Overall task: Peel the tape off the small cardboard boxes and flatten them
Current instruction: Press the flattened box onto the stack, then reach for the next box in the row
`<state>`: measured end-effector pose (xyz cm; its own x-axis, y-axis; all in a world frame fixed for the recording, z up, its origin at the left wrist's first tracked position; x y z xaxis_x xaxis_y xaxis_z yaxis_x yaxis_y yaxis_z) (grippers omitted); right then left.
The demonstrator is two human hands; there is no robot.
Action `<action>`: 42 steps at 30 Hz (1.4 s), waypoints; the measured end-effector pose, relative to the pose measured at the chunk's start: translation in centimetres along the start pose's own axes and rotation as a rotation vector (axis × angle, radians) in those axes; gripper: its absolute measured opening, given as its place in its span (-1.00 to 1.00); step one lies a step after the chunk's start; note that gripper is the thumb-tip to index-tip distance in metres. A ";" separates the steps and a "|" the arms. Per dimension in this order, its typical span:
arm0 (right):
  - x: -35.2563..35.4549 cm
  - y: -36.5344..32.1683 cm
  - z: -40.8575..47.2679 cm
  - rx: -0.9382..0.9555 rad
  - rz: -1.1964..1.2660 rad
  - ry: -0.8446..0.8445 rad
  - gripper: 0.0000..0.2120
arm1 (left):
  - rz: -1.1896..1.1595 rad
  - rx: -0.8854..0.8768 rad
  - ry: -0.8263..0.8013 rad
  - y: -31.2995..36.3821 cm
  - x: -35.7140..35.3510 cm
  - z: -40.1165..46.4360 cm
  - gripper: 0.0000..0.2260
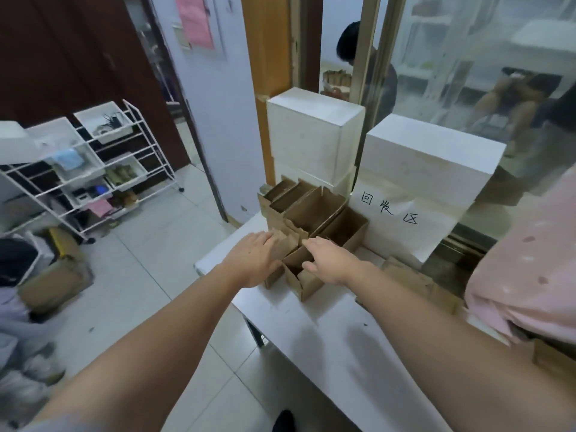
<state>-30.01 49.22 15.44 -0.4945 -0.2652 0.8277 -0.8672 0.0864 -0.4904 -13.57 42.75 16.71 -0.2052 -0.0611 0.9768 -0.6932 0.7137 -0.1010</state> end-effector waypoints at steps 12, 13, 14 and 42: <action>-3.1 -2.7 3.0 -0.012 0.010 -0.054 -0.41 | -0.066 0.077 -0.048 -2.1 -3.2 -0.7 -0.41; -3.1 -3.0 3.7 -0.021 0.022 -0.058 -0.40 | -0.070 0.071 -0.048 -2.5 -3.3 -0.2 -0.41; -3.1 -3.2 4.4 -0.030 0.032 -0.060 -0.40 | -0.076 0.062 -0.046 -3.0 -3.3 0.3 -0.41; -12.6 -7.6 11.7 -0.773 0.493 0.245 -0.26 | -0.633 -0.383 -0.298 -12.6 -10.7 10.2 -0.42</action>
<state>-16.46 40.68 5.54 -0.7377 0.1716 0.6530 -0.3126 0.7704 -0.5556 -9.68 27.30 5.60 -0.0650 -0.6807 0.7297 -0.4656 0.6675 0.5811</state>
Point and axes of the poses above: each hand's wrist, its own z-axis towards the middle knuckle, its own x-axis out of the back of the hand, y = z × x, the point moved 6 cm from there along z, towards the middle knuckle, and after that the axes turned 10 degrees about z, right-handed, at the moved point
